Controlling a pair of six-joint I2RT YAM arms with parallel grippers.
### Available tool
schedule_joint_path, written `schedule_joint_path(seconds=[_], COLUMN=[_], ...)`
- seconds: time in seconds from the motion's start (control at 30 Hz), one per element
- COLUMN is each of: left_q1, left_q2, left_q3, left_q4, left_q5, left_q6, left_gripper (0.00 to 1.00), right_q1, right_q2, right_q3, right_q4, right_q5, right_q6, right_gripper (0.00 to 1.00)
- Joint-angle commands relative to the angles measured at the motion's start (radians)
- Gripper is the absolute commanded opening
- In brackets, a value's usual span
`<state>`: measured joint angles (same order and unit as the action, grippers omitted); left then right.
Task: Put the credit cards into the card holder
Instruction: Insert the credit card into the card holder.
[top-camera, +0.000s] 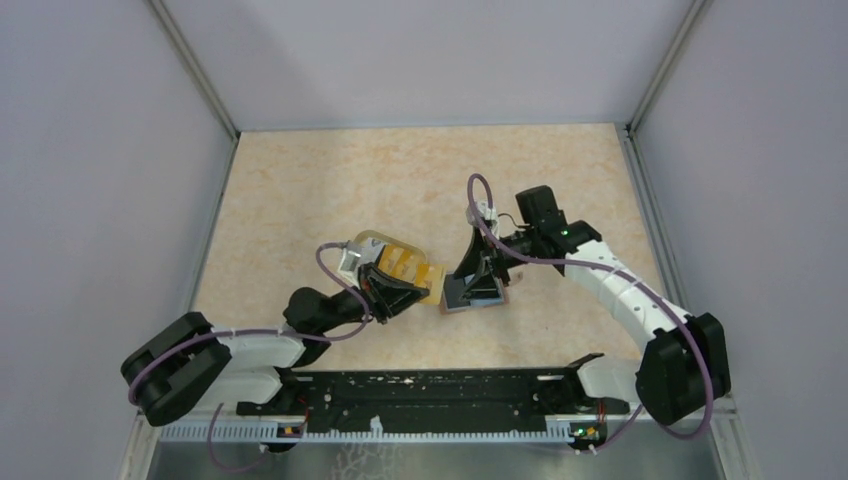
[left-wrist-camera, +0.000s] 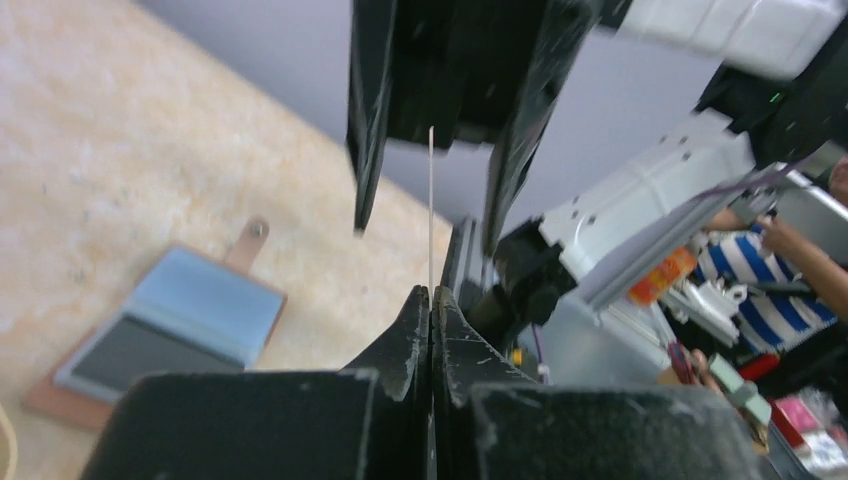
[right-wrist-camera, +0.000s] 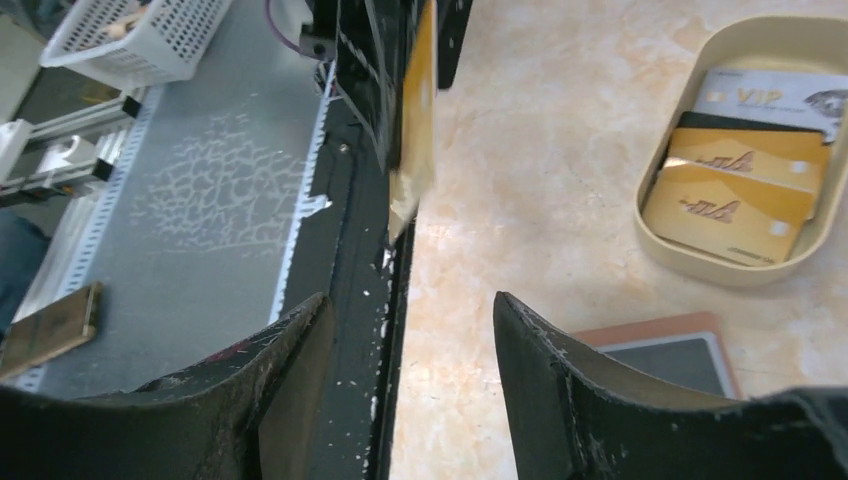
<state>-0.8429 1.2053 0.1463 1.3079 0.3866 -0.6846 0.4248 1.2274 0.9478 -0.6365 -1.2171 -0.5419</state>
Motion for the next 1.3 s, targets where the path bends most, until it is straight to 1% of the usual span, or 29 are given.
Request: schedule_joint_path(seconds=[0.0,0.07,0.2,0.4,0.47,0.67,0.73,0.77,0.8,0.83,0.87,0.9,0.93,0.97,1.0,1.03,1.07,1.1,1.13,1.17,1.27], left_q1=[-0.002,-0.002,-0.004,-0.003,-0.004,-0.007,-0.007,-0.007,-0.007,-0.007,-0.007,-0.007,-0.002,0.004,0.018,0.027,0.032,0.032,0.033,0.033,0.033], left_q2=[0.043,0.059,0.100,0.155,0.164,0.165,0.163,0.163,0.160,0.149,0.137,0.114,0.081,0.040,-0.012,-0.067,-0.128,-0.184,-0.226,-0.262,-0.331], left_q3=[-0.002,0.018,0.051,0.062,0.060,0.058,0.058,0.058,0.057,0.054,0.049,0.042,0.034,0.034,0.048,0.080,0.123,0.167,0.214,0.245,0.296], left_q4=[0.382,0.386,0.402,0.457,0.470,0.473,0.473,0.471,0.467,0.460,0.450,0.435,0.392,0.317,0.201,0.062,-0.128,-0.322,-0.482,-0.606,-0.806], left_q5=[-0.113,-0.111,-0.090,-0.077,-0.073,-0.072,-0.067,-0.063,-0.058,-0.057,-0.061,-0.058,-0.044,-0.021,0.023,0.070,0.096,0.102,0.096,0.083,0.084], left_q6=[-0.081,-0.080,-0.099,-0.126,-0.130,-0.125,-0.124,-0.122,-0.119,-0.116,-0.106,-0.093,-0.077,-0.055,-0.034,-0.001,0.036,0.080,0.142,0.191,0.287], left_gripper=[0.00,0.00,0.00,0.00,0.00,0.00,0.00,0.01,0.11,0.21,0.31,0.40,0.51,0.64,0.70,0.72,0.73,0.75,0.75,0.75,0.76], right_q1=[0.009,0.021,0.055,0.127,0.131,0.132,0.132,0.131,0.131,0.132,0.132,0.132,0.135,0.142,0.155,0.170,0.182,0.195,0.207,0.218,0.248], right_q2=[0.010,0.003,0.008,0.022,0.032,0.050,0.052,0.055,0.059,0.065,0.073,0.086,0.102,0.120,0.137,0.153,0.169,0.177,0.180,0.179,0.175], right_q3=[-0.070,-0.103,-0.132,-0.136,-0.136,-0.133,-0.130,-0.125,-0.113,-0.092,-0.060,-0.025,0.014,0.054,0.090,0.113,0.127,0.138,0.144,0.147,0.155], right_q4=[0.339,0.435,0.566,0.628,0.643,0.655,0.647,0.640,0.594,0.503,0.396,0.269,0.134,-0.005,-0.115,-0.197,-0.248,-0.278,-0.292,-0.300,-0.315], right_q5=[-0.126,-0.101,-0.100,-0.076,-0.073,-0.055,-0.053,-0.058,-0.064,-0.075,-0.083,-0.088,-0.077,-0.045,-0.003,0.034,0.066,0.088,0.099,0.108,0.136], right_q6=[0.268,0.368,0.482,0.521,0.533,0.535,0.535,0.531,0.501,0.441,0.359,0.242,0.116,-0.060,-0.141,-0.228,-0.285,-0.320,-0.341,-0.357,-0.373], right_gripper=[0.59,0.58,0.56,0.50,0.42,0.14,0.03,0.00,0.00,0.00,0.00,0.00,0.00,0.00,0.00,0.00,0.00,0.00,0.00,0.00,0.00])
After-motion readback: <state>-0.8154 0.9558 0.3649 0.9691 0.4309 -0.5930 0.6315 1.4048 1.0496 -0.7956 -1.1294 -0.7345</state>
